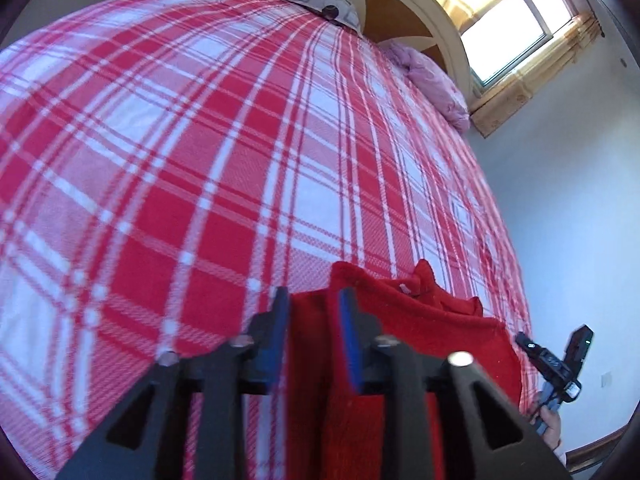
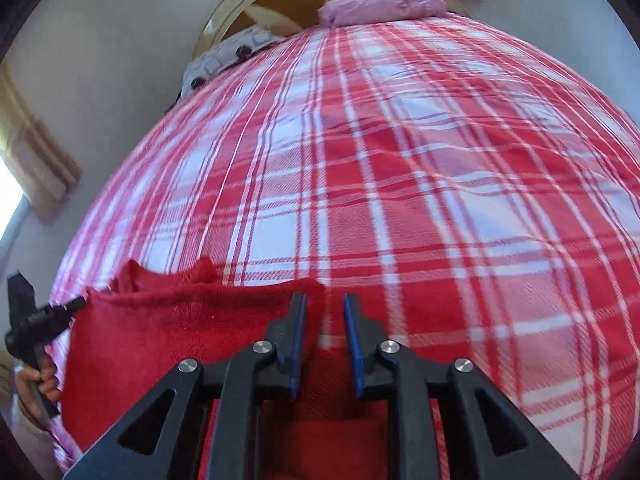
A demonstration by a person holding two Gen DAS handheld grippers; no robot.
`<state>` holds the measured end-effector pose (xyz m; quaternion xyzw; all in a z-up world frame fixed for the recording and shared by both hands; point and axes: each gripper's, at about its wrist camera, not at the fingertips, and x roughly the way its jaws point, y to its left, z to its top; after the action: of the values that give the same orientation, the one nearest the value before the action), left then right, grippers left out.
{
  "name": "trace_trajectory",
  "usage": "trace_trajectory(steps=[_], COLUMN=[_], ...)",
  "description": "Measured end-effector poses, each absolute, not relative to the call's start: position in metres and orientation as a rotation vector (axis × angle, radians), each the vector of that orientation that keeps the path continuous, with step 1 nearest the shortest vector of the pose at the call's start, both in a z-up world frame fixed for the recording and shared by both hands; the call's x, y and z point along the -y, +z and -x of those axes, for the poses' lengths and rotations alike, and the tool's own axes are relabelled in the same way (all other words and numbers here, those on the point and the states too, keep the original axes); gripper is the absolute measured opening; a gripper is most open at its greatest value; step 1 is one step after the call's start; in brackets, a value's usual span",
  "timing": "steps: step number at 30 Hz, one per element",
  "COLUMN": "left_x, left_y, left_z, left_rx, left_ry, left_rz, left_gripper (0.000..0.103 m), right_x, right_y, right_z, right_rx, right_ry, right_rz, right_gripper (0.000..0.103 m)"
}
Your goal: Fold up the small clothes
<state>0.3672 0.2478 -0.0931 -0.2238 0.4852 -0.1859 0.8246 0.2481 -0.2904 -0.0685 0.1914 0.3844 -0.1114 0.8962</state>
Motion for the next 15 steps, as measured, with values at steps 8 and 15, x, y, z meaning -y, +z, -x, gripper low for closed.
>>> trace_trajectory(steps=[8, 15], left_x=[-0.242, -0.188], left_y=[-0.065, -0.076], left_z=[-0.297, -0.258], left_rx=[-0.910, -0.916], left_ry=[-0.451, -0.464], left_rz=[0.350, 0.233], left_gripper=[0.066, 0.068], right_x=[0.224, 0.136], right_y=[-0.020, -0.062], right_z=[-0.151, -0.172], right_rx=[-0.626, -0.733], right_ry=[-0.178, -0.106], right_rz=[-0.268, -0.051], right_gripper=[0.020, 0.020])
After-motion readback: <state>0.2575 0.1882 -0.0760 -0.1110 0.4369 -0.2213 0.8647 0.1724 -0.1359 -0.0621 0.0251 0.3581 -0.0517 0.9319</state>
